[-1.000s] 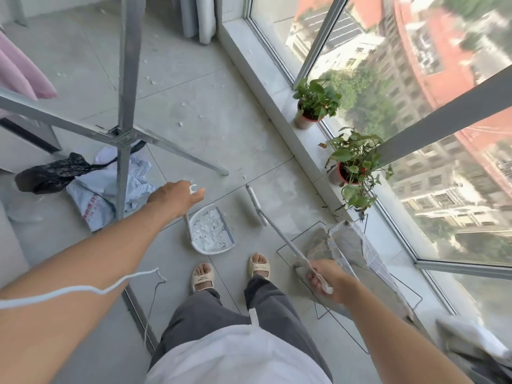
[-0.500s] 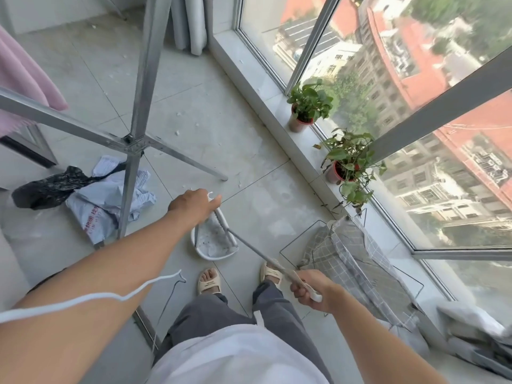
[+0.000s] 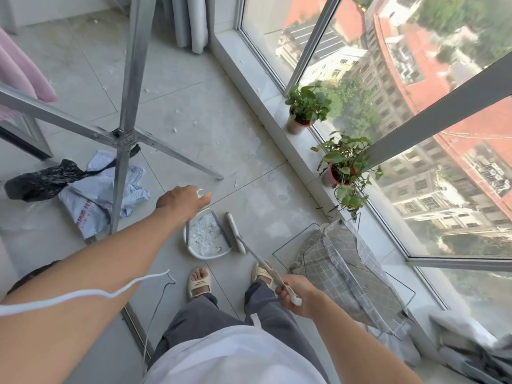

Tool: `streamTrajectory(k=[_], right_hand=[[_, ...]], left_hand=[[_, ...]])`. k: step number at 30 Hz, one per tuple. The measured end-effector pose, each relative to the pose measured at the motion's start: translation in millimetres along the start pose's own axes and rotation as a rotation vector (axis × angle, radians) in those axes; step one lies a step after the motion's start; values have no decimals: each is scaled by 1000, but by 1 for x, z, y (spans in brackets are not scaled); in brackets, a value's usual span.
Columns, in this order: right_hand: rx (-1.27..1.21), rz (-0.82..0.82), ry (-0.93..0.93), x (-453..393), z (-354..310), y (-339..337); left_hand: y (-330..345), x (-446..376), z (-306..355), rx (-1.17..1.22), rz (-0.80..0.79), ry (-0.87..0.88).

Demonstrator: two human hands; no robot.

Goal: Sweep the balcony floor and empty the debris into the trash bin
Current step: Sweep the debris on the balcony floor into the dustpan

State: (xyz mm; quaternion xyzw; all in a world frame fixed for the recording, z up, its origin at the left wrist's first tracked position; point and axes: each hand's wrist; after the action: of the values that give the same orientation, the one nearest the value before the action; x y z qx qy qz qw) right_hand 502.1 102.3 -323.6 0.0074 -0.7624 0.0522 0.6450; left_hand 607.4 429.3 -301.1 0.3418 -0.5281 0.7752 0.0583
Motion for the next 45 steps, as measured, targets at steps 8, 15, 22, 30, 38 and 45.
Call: streamTrajectory(k=[8, 15, 22, 30, 38, 45], right_hand=[[36, 32, -107, -3, -36, -66], [8, 155, -205, -29, -117, -127], [108, 185, -251, -64, -201, -148], [485, 105, -247, -83, -220, -93], [601, -34, -169, -48, -233, -116], [404, -76, -89, -24, -229, -148]], left_hand=[[-1, -1, 6, -51, 9, -47], [-1, 6, 28, -129, 48, -234], [5, 13, 51, -145, 74, -333], [14, 29, 60, -152, 76, -408], [18, 38, 43, -135, 53, -414], [13, 47, 34, -81, 41, -387]])
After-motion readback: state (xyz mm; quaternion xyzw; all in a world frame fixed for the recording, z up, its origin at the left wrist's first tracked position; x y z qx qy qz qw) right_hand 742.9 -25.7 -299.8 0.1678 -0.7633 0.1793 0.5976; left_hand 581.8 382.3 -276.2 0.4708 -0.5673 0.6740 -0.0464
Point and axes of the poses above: each hand's wrist, its own x-axis away from the middle knuckle, its own y-axis out of the palm, z = x × y, and after that the axes turned 3 degrees about -y, right-handed
